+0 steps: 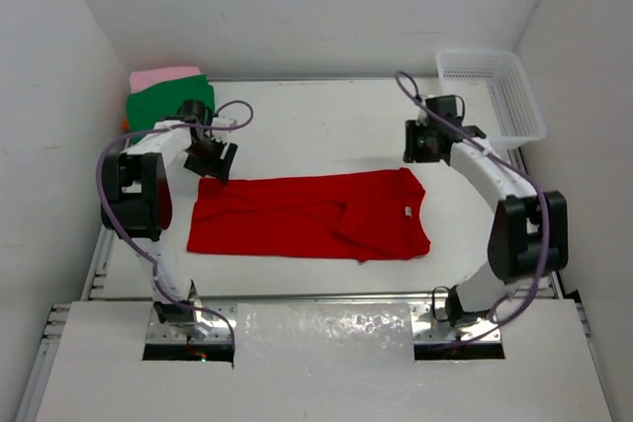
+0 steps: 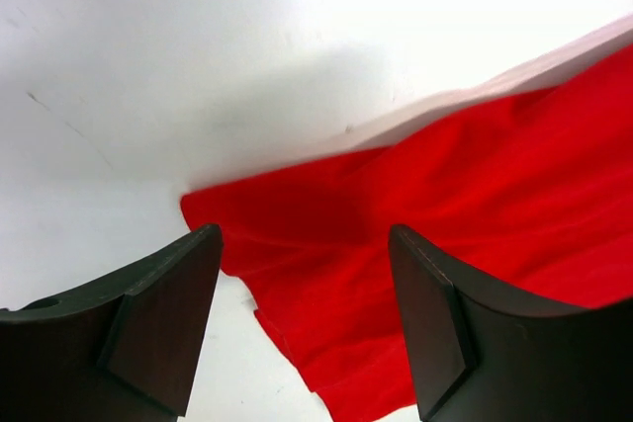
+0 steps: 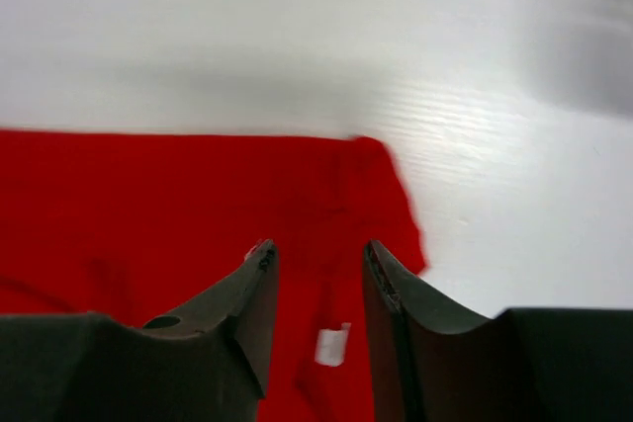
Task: Fold and stack the t-shirts
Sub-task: Fold the other side of the tshirt into a rectangle
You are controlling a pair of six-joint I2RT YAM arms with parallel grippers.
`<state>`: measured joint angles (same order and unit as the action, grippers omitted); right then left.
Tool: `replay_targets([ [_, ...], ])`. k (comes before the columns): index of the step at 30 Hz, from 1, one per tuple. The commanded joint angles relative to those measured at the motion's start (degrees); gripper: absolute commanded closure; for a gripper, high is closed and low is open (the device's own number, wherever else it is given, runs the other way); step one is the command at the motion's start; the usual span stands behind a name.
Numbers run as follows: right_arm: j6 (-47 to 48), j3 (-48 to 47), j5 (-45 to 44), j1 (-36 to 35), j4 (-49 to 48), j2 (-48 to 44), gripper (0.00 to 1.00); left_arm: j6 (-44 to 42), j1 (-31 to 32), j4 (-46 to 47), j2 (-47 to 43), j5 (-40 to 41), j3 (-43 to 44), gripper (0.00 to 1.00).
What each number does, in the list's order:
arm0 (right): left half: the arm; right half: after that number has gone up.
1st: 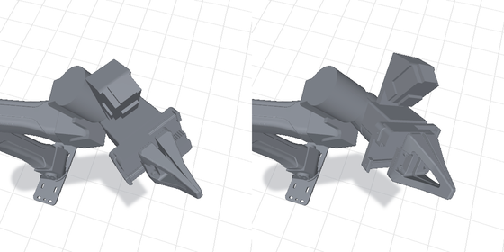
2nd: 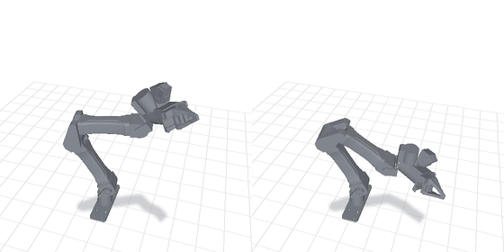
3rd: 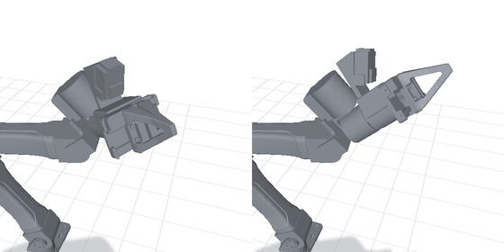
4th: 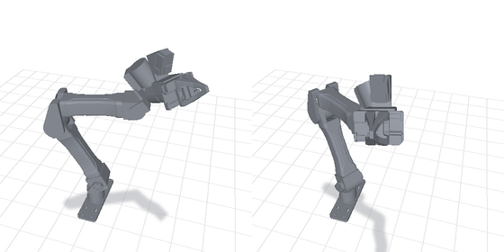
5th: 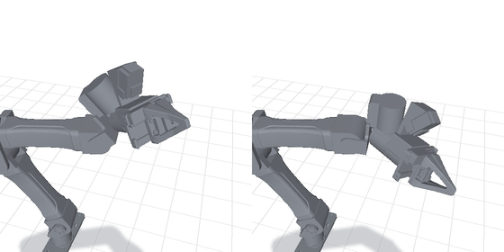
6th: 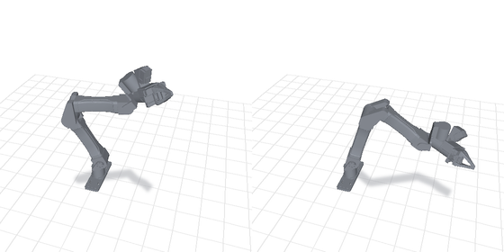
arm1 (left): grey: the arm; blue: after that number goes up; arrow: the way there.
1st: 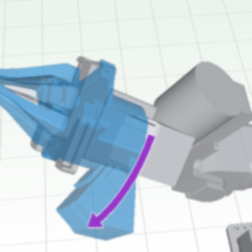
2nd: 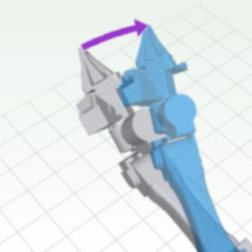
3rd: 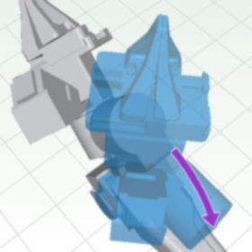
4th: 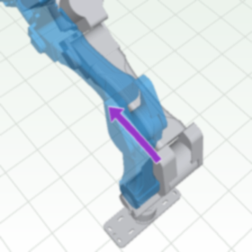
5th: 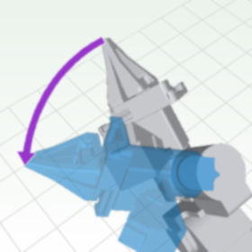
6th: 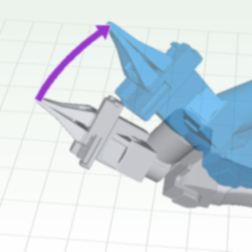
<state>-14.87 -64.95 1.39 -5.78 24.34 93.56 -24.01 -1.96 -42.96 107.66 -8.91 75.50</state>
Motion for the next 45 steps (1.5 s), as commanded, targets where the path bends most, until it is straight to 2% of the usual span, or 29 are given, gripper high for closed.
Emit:
replay_targets([
  [1,3.7,-0.2,-4.6,-9.8,1.1,-7.0,0.63,-0.7,-0.6,-1.9,-2.3,-2.6,2.8,0.34],
  [3,0.9,3.5,-2.6,-15.7,-0.2,-9.3,0.66,-0.4,-0.5,-1.5,-2.5,-2.0,2.5,0.34],
  [6,-2.0,8.7,-2.9,-24.1,-3.6,-11.0,0.62,-0.3,-0.6,-1.1,-2.9,-1.5,1.4,0.34],
  [7,-1.8,9.5,-4.3,-29.3,-5.2,-11.8,0.59,-0.3,-0.6,-0.6,-3.2,-1.5,0.9,0.34],
  [11,1.4,8.7,-11.6,-40.3,-4.9,-8.8,0.56,0.1,-0.6,-0.3,-3.4,-2.1,0.7,0.34],
  [16,2.2,4.1,-18.1,-46.0,0.8,-1.8,0.55,-0.1,-0.6,-0.5,-3.9,-2.2,0.3,0.34],
  [27,-0.5,1.5,-23.2,-49.1,5.7,5.4,0.58,-0.1,-0.6,-0.5,-4.0,-1.7,-0.7,0.34],
  [28,-0.9,1.8,-23.4,-49.1,5.5,5.3,0.63,-0.2,-0.6,-0.4,-4.0,-1.5,-0.7,0.34],
  [29,-1.1,2.4,-23.8,-49.1,5.3,5.1,0.73,-0.2,-0.6,-0.3,-4.0,-1.5,-0.7,0.34],
  [30,-1.4,2.6,-24.0,-49.1,5.1,5.0,0.73,-0.2,-0.6,-0.3,-4.0,-1.5,-0.7,0.34],
  [31,-1.6,2.8,-24.3,-49.1,4.8,4.7,0.83,-0.2,-0.6,-0.3,-3.9,-1.6,-0.6,0.34],
  [34,-1.6,3.0,-24.3,-49.2,4.1,4.1,0.96,-0.2,-0.6,-0.4,-3.8,-1.6,-0.4,0.34],
  [37,-1.3,3.2,-23.8,-49.2,3.7,3.4,1.00,-0.2,-0.6,-0.4,-3.8,-1.6,-0.5,0.34],
  [45,2.9,3.9,-19.4,-49.8,4.4,-1.2,1.00,-0.6,-0.6,-0.6,-3.5,-1.5,-0.4,0.34],
])
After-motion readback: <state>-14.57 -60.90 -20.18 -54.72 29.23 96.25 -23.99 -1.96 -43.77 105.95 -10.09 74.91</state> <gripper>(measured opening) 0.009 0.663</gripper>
